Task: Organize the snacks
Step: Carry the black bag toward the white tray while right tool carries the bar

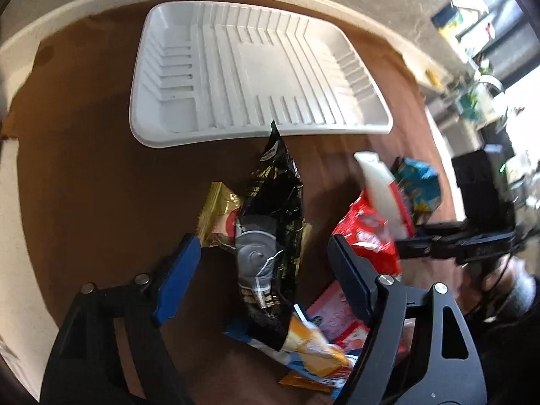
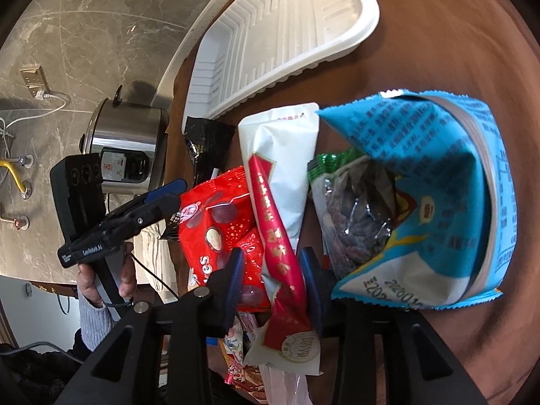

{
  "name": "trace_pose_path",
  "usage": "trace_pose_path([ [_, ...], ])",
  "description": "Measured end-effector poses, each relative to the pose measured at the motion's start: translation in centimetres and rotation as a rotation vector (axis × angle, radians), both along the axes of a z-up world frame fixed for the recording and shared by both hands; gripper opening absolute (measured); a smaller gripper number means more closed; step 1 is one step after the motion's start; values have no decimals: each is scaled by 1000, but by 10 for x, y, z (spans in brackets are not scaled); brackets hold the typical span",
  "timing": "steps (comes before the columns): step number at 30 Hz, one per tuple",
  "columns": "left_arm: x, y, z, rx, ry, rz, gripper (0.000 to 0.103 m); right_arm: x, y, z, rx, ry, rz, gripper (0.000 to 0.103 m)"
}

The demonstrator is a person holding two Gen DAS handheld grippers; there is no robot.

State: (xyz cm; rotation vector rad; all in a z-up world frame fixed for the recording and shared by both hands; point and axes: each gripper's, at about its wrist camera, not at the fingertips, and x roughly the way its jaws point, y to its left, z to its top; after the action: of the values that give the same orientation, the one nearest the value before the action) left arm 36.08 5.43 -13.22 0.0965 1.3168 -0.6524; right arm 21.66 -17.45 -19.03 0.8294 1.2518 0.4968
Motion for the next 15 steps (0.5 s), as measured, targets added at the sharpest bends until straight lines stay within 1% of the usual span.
trace_pose_path([
  [2,-6,-8,-1,59,-45,-38,77,0,-1,-1,2,1,-1,39],
  [5,-11,-14,-2,92,-67,-68,77,1,0,0,5,1,4,42],
  [7,-11,-19,-4,103,-69,-73,75,1,1,0,14,4,5,47],
  [9,-13,-24,-4,115,-79,-86,74,2,1,0,27,14,1,50],
  [10,-13,-26,-4,123,-91,-95,66,3,1,0,31,20,-2,50],
  [13,-16,-35,-6,152,-117,-124,51,3,-1,-1,48,31,-13,50],
  [15,-18,-39,-9,170,-131,-140,43,4,-2,-2,57,41,-16,50],
])
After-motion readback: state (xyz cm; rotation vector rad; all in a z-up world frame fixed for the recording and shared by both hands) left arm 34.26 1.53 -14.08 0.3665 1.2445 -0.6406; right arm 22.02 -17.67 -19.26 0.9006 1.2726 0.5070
